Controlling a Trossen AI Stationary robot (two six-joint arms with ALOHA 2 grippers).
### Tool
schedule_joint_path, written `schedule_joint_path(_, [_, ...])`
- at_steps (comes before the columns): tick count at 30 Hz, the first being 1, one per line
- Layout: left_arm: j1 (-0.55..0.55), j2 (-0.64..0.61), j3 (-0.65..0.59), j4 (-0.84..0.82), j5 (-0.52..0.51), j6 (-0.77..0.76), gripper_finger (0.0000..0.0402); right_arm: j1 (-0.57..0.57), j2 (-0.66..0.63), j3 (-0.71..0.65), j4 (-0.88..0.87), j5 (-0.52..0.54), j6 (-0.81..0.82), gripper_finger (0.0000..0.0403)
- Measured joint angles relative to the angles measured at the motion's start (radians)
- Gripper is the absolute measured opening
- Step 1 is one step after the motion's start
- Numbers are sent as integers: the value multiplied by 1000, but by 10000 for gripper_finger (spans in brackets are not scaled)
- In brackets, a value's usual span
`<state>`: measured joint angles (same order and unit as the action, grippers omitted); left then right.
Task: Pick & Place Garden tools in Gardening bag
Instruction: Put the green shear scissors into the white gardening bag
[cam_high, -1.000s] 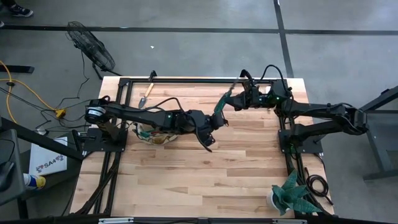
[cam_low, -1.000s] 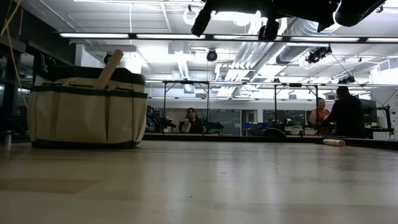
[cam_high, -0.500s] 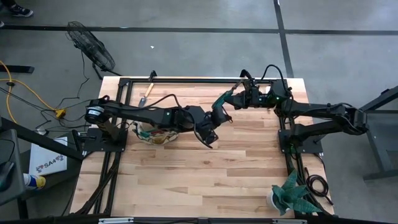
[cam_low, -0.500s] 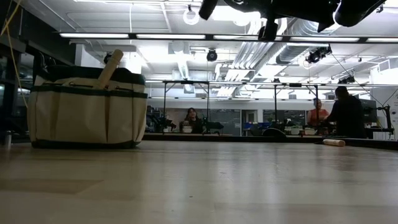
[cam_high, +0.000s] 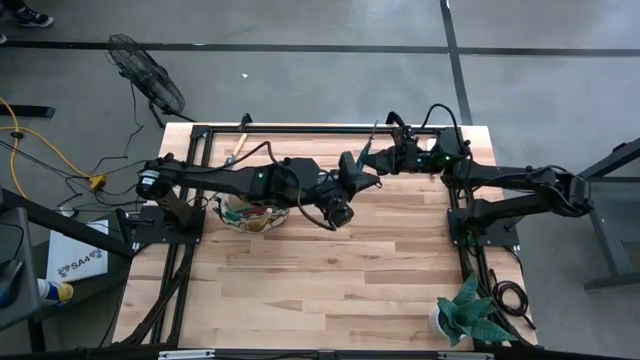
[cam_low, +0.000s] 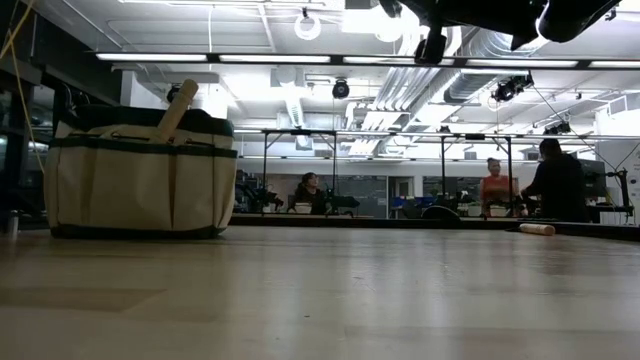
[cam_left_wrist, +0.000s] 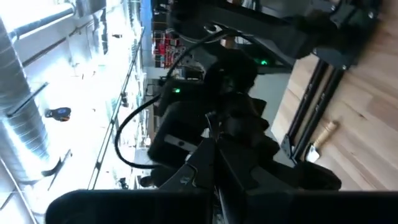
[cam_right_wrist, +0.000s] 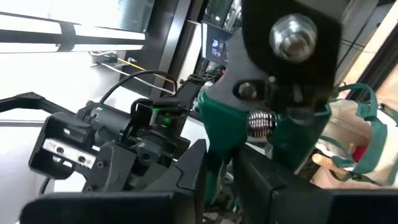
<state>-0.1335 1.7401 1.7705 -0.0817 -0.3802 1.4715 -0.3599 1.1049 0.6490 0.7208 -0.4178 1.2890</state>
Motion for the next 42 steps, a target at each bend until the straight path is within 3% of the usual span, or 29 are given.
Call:
schedule_joint_path(10, [-4, 0, 50, 8, -15, -95, 0, 0, -1, 1, 22, 7, 0, 62])
schedule_joint_path(20, [-4, 0, 50, 27, -132, -91, 0, -1, -1, 1, 32, 8, -4, 66])
schedule_joint_path(33, [-4, -17, 52, 34, -235, -54, 0, 0, 0, -1, 16, -5, -2, 187])
schedule_joint_path(42, [30, -68, 51, 8, -302, -101, 0, 0, 0, -1, 24, -69, -1, 201])
